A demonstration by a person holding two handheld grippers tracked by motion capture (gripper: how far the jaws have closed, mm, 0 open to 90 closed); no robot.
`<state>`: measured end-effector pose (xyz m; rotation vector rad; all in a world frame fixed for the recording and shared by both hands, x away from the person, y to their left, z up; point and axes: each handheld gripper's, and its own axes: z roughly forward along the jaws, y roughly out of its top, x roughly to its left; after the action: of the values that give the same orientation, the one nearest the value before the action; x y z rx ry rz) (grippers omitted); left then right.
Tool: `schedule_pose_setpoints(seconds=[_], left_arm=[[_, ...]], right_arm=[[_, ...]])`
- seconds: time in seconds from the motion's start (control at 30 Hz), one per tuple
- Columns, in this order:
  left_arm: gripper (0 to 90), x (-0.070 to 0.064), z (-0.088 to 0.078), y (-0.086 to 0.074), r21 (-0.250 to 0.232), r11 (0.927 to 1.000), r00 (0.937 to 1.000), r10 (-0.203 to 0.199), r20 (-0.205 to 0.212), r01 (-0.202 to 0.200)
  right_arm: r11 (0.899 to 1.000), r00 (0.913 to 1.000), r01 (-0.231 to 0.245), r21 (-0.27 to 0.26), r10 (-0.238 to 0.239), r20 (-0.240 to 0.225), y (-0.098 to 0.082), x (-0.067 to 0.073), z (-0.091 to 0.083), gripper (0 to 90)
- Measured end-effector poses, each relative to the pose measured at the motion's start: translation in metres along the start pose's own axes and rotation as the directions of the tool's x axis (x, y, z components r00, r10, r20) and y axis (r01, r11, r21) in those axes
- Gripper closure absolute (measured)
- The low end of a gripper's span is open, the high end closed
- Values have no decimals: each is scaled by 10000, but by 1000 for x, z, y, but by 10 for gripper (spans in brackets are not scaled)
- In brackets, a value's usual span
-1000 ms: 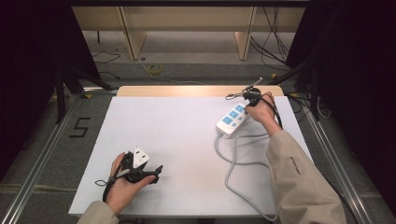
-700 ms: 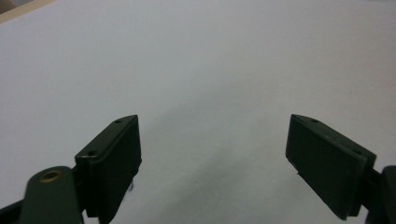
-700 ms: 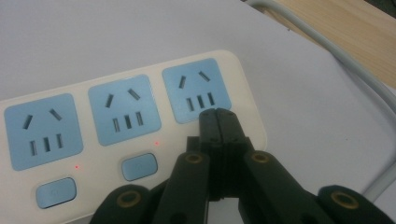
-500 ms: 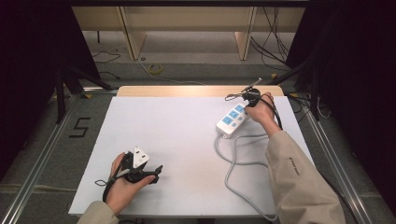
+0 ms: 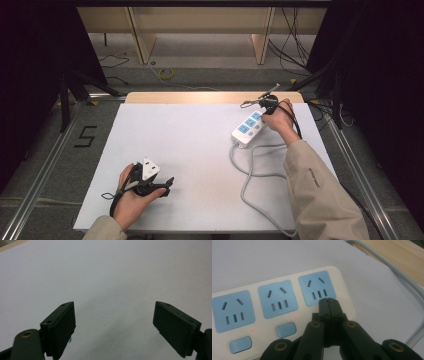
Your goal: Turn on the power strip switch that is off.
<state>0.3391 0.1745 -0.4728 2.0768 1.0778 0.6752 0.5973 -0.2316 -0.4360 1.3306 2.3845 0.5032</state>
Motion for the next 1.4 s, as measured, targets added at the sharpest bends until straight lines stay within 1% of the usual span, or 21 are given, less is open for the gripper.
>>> schedule_pose_setpoints(seconds=[0.1, 0.37, 0.77, 1.0, 1.27, 1.4], left_arm=[[179, 0, 0, 0, -2, 10000, 10000, 0, 0, 0], [178, 0, 0, 0, -15, 10000, 10000, -2, -11, 2], [179, -1, 0, 0, -29, 10000, 10000, -9, -32, 9], [178, -1, -1, -1, -12, 10000, 10000, -12, -35, 12], [179, -1, -1, -1, -23, 10000, 10000, -16, -50, 16], [179, -1, -1, -1, -32, 10000, 10000, -19, -62, 19]], right_arm=[[10000, 10000, -26, 30, 26, -1, 0, 0, 0, 900], [9999, 9997, 57, 146, -61, 234, 2, 3, 1, 900], [9999, 9998, -115, 96, 114, 183, 1, 2, 1, 900], [9999, 9997, -114, 123, 111, 207, 1, 3, 1, 900], [9996, 9997, -228, 141, 227, 112, 1, 2, 2, 900], [9998, 9997, -200, 97, 199, 159, 1, 2, 2, 900]])
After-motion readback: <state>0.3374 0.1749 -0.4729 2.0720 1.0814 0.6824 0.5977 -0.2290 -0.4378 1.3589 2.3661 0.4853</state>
